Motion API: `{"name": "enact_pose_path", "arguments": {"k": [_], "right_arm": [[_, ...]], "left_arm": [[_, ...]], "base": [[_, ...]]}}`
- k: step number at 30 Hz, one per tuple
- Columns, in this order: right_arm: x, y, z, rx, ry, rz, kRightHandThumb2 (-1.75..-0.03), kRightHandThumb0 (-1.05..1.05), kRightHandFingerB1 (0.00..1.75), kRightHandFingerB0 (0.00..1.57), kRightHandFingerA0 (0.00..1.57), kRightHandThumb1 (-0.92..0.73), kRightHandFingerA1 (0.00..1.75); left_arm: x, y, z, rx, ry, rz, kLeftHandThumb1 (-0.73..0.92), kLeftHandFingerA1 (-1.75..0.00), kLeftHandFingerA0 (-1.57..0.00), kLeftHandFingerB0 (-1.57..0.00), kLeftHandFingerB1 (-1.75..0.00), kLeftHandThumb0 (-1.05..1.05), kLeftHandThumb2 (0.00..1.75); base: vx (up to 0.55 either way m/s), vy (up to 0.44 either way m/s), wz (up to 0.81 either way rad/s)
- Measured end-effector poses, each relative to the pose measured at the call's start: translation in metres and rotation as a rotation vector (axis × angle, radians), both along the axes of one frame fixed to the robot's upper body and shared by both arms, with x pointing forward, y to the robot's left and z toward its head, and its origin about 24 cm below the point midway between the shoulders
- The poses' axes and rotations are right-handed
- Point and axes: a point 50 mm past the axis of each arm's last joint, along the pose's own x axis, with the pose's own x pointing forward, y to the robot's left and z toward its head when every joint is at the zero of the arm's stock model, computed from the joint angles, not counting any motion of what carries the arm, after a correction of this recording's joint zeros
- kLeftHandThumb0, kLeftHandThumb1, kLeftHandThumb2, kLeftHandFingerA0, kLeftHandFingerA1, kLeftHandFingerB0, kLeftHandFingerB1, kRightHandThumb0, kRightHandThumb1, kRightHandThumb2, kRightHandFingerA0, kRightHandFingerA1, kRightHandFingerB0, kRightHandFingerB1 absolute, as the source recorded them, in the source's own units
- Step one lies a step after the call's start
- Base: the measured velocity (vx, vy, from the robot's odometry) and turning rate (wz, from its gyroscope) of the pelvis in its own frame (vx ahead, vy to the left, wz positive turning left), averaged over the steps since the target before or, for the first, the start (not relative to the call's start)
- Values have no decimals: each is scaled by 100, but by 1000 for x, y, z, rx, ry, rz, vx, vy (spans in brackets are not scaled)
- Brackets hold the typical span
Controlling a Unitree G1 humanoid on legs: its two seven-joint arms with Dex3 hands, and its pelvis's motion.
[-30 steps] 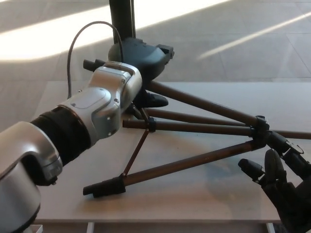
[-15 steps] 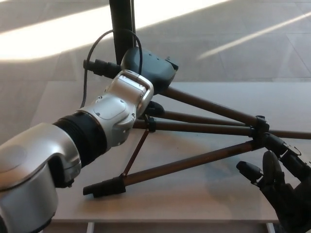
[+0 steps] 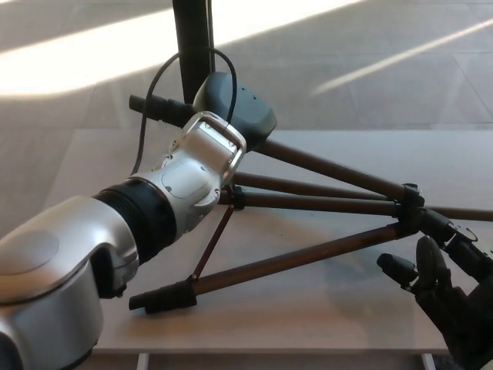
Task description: Use both hands of the robot to pick up the tripod lying in the middle of the desk and make it stand upright on the desk
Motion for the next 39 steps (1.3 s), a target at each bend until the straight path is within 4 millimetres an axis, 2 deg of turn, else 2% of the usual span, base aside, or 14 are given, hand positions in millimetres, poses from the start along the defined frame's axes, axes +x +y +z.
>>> {"name": "enact_pose_path", "arguments": {"k": [1, 2, 4, 8, 9, 11, 18, 21, 22, 23, 32, 35, 36, 39], "right_arm": [[0, 0, 0, -1, 0, 0, -61, -50, 49, 59, 71, -68, 59], [1, 0, 1, -4, -1, 1, -60, -49, 49, 60, 72, -68, 59], [2, -1, 2, -10, -2, 3, -60, -48, 49, 60, 71, -68, 59], [4, 1, 3, -13, -3, 13, -60, -45, 48, 59, 73, -68, 61], [5, 2, 2, -12, 2, 17, -61, -46, 47, 60, 71, -69, 62], [5, 5, 0, -9, 19, 33, -61, -47, 48, 57, 68, -69, 63], [10, 25, -12, 88, 111, 111, -61, -47, 48, 47, 44, -69, 57], [14, 31, -18, 119, 163, 144, -86, -54, 56, 36, 35, -49, 61], [15, 32, -20, 127, 184, 145, -59, -45, 45, 34, 31, -64, 61], [15, 32, -23, 133, 208, 144, -58, -46, 45, 32, 26, -65, 60], [22, 32, -36, 168, 307, 113, -61, -52, 42, 23, 14, -69, 60], [25, 33, -36, 186, 314, 110, -83, -56, 48, 17, 8, -50, 54], [27, 32, -36, 196, 315, 108, -83, -56, 47, 15, 7, -51, 54], [31, 31, -35, 216, 316, 96, -61, -53, 35, 17, 7, -69, 50]], "left_arm": [[0, 0, 0, -6, 0, 3, 46, -134, -118, -82, -106, -38, 91], [1, 1, 0, -20, 1, 9, 64, -175, -88, -71, -148, -30, 67], [0, -1, -1, -92, 7, 14, 66, -175, -87, -71, -153, -31, 67], [1, 0, -3, -171, 0, 25, 53, -135, -114, -78, -108, -43, 96], [2, 0, -2, -187, -9, 26, 73, -175, -86, -70, -132, -31, 63], [2, 2, 0, -233, -21, 21, 74, -168, -82, -71, -105, -30, 65], [4, 7, 5, -357, -35, 2, 64, -162, -87, -80, -124, -50, 68], [3, 6, 6, -392, -39, -5, 67, -171, -93, -76, -126, -27, 67], [3, 7, 6, -401, -39, -6, 52, -131, -115, -82, -101, -35, 98], [3, 7, 7, -408, -39, -7, 67, -162, -88, -78, -108, -32, 67], [4, 8, 10, -439, -42, 0, 70, -169, -87, -76, -123, -42, 65], [4, 8, 11, -447, -43, 0, 49, -131, -115, -81, -97, -32, 94], [4, 8, 11, -453, -43, 0, 66, -167, -87, -79, -108, -27, 64], [4, 9, 12, -469, -42, -3, 72, -165, -87, -79, -107, -34, 61]], "base": [[0, 0, 0], [0, 0, 0], [0, 0, 0], [0, 0, 0], [0, 0, 0], [0, 0, 0], [0, 0, 0], [0, 0, 0], [0, 0, 0], [0, 0, 0], [0, 0, 0], [0, 0, 0], [0, 0, 0], [0, 0, 0]]}}
